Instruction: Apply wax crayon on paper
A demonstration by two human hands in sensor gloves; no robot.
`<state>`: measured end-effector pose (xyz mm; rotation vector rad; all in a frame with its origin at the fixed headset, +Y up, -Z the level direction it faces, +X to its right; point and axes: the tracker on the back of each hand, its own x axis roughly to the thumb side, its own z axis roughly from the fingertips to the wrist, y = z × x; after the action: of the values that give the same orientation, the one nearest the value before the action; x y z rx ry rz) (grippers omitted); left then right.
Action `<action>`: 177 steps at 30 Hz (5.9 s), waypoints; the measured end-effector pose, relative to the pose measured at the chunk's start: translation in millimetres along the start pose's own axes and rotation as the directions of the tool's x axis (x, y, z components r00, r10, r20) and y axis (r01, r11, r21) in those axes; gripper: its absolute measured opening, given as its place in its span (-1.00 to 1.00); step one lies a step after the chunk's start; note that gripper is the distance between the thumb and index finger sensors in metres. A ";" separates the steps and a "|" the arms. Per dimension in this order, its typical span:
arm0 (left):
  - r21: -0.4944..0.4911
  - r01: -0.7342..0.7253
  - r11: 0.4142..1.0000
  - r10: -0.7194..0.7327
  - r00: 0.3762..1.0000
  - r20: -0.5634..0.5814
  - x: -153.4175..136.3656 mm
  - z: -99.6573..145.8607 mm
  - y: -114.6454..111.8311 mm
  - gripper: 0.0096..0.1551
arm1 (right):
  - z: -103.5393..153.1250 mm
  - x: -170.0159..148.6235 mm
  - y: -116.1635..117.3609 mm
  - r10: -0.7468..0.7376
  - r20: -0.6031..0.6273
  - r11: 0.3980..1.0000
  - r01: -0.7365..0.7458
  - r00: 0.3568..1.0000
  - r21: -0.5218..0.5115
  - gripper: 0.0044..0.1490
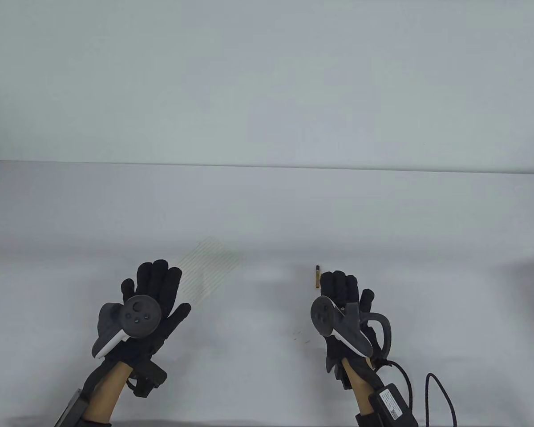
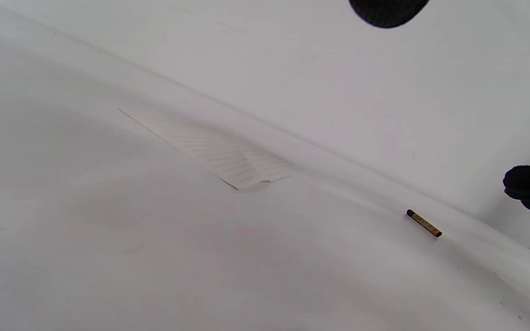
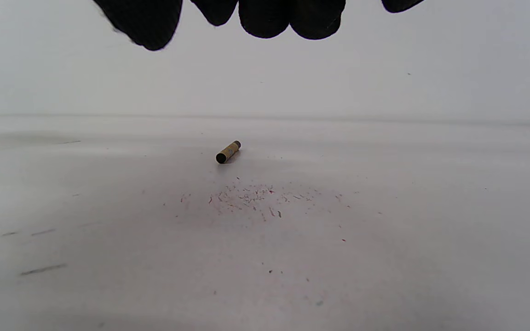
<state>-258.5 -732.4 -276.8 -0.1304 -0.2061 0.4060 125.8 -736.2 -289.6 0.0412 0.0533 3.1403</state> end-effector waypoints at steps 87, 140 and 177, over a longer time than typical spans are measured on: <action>-0.357 -0.084 0.930 -0.132 0.830 -0.542 -9.8 -187.4 -33.0 -0.26 | 1.7 8.2 0.1 -0.084 0.079 0.984 0.070 0.993 0.166 -0.14; -0.063 -0.247 0.967 0.253 0.958 0.134 111.6 -53.9 -39.5 -0.12 | 12.9 10.1 -5.0 -0.116 0.115 0.982 0.097 0.986 0.162 -0.14; -0.246 0.283 0.927 -0.278 0.959 0.055 116.6 -63.4 -91.8 -0.26 | 11.0 13.7 2.4 -0.102 0.120 0.965 0.069 0.988 0.252 -0.14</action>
<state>-104.8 -774.3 -302.9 -0.3434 -0.2912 0.0927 112.4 -738.3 -278.2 0.2394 0.4330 3.0154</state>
